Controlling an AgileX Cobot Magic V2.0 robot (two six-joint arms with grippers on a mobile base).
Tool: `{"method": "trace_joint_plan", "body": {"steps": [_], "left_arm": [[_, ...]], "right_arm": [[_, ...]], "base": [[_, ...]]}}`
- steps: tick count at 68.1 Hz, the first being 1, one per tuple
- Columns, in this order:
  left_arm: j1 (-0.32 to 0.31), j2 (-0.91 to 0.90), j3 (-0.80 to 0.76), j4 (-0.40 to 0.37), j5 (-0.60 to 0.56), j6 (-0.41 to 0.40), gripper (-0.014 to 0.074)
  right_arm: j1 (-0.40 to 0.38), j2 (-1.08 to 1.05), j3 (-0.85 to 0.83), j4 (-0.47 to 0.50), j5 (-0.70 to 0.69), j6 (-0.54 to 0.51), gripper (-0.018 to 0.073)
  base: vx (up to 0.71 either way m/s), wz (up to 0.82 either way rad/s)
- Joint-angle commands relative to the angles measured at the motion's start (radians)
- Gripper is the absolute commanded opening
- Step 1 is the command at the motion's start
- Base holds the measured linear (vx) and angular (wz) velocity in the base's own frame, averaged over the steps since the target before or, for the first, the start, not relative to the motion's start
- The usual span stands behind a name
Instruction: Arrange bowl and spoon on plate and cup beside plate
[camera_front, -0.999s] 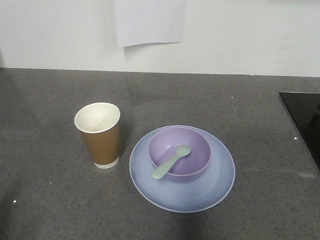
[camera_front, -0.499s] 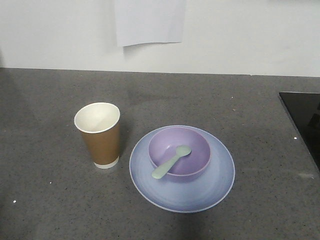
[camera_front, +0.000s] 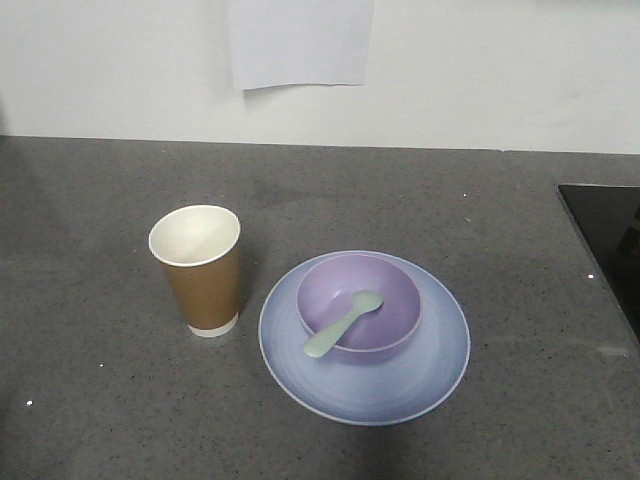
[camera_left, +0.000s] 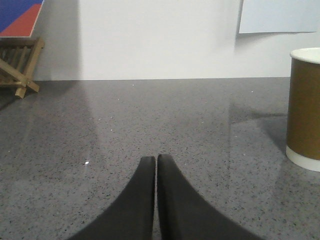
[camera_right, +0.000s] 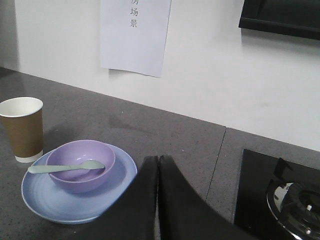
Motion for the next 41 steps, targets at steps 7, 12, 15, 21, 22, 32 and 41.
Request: {"method": "trace_joint_plan", "body": {"steps": [7,12,15,21,22,32,41], "left_arm": [[-0.008,-0.018,0.031,-0.058,-0.054,-0.024,-0.0007],[-0.008,-0.018,0.030,-0.108,-0.036,-0.023,-0.0007],[-0.008,-0.018,0.030,-0.113,-0.033,-0.023,-0.0007],[-0.008,-0.018,0.030,-0.112,-0.032,-0.023,-0.0007],[-0.008,-0.018,0.030,-0.112,-0.032,-0.023,-0.0007],[-0.008,-0.018,0.030,-0.111,-0.032,-0.023,-0.0007],[-0.008,-0.018,0.030,-0.111,-0.032,-0.023,-0.0007]], "right_arm": [[-0.002,0.027,-0.015,-0.010,-0.071,-0.003,-0.0005],[-0.002,0.027,-0.015,-0.010,-0.071,-0.003,-0.0005],[-0.002,0.027,-0.015,-0.010,-0.071,-0.003,-0.0005],[-0.002,0.027,-0.015,-0.010,-0.071,-0.003,-0.0005],[-0.002,0.027,-0.015,-0.010,-0.071,-0.003,-0.0005],[-0.002,0.027,-0.015,-0.010,-0.071,-0.003,-0.0005],[-0.002,0.027,-0.015,-0.010,-0.071,-0.003,-0.0005]], "base": [[0.00,0.00],[0.00,0.00],[0.00,0.00],[0.00,0.00],[0.00,0.00],[0.00,0.00],[0.00,0.00]]}}
